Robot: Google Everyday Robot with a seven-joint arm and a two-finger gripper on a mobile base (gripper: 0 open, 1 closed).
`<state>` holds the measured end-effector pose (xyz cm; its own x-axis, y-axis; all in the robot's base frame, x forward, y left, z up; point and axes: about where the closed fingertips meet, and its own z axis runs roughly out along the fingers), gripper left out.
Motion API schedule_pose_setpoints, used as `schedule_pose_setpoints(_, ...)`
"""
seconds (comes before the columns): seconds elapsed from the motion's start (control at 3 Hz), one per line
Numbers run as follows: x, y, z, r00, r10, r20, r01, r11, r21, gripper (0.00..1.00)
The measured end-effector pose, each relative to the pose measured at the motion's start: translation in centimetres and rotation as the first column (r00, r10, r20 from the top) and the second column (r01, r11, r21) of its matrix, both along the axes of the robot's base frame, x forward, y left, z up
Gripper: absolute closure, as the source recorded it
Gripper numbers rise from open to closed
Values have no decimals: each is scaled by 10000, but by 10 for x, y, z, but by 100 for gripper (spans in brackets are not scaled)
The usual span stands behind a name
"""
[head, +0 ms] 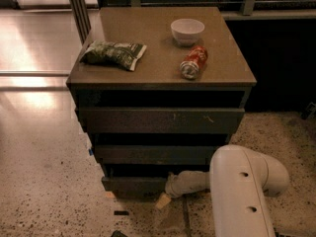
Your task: Open bottom drawer
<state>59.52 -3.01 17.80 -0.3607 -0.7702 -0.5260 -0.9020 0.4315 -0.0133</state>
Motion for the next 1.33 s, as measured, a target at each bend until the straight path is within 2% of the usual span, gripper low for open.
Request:
schedule_pose_setpoints(0.33,-10,-9,36,9986,-531,29,531,9985,-131,0)
schedule_pose_setpoints(0.67,-53,-9,36,9983,-343,-467,333,9992,-218,0)
schedule_pose_setpoints(1.0,-54,-9,36,9983,-335,-483,325,9992,-220,0)
schedule_pose_setpoints(1.33,-32,-8,19,9983,-414,-417,394,9981,-472,0)
